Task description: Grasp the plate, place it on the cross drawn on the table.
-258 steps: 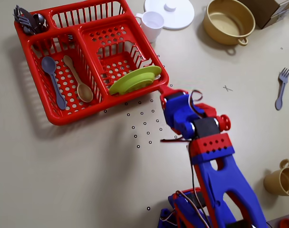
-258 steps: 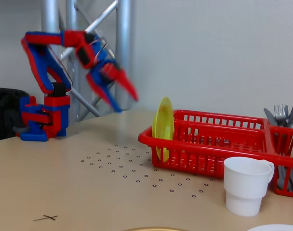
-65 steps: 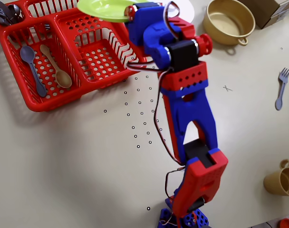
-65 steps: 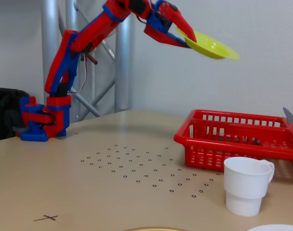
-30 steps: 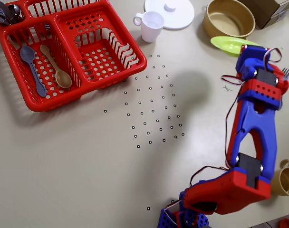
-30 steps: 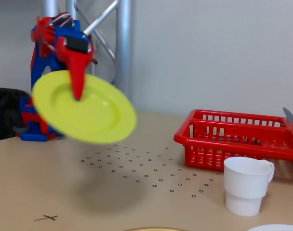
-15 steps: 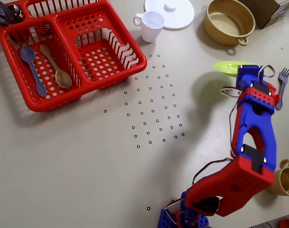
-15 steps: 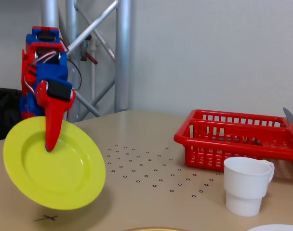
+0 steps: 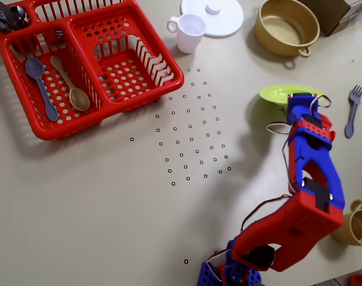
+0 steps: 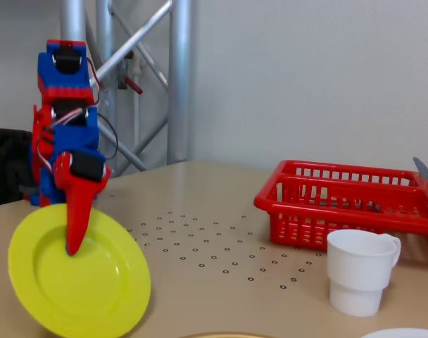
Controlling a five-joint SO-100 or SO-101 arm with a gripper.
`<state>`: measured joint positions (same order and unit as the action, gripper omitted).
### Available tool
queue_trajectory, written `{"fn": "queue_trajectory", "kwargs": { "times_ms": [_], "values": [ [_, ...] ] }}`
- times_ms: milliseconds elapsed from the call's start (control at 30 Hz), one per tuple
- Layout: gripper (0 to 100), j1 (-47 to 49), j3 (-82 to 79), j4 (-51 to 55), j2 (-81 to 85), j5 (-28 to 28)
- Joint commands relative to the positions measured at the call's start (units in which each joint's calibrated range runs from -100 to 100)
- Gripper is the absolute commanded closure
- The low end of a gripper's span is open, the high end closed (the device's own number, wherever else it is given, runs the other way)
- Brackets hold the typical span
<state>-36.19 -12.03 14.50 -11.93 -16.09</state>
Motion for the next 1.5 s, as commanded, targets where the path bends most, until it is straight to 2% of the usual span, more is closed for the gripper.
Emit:
{"fn": "queue_trajectory", "kwargs": {
  "times_ms": [0,267,467,733,1133,1467],
  "values": [
    [100,1.2,0.2,-3.9,3.9,0.0],
    [99,1.8,-4.4,-8.8,4.1,-1.1],
    [91,1.5,-3.7,-9.2,2.4,-2.1],
    [84,1.6,-6.7,-9.4,4.0,-4.2],
    [82,3.7,-22.8,-13.3,17.2,-5.3],
    [81,2.6,-20.5,-15.3,15.2,-6.3]
  ]
}}
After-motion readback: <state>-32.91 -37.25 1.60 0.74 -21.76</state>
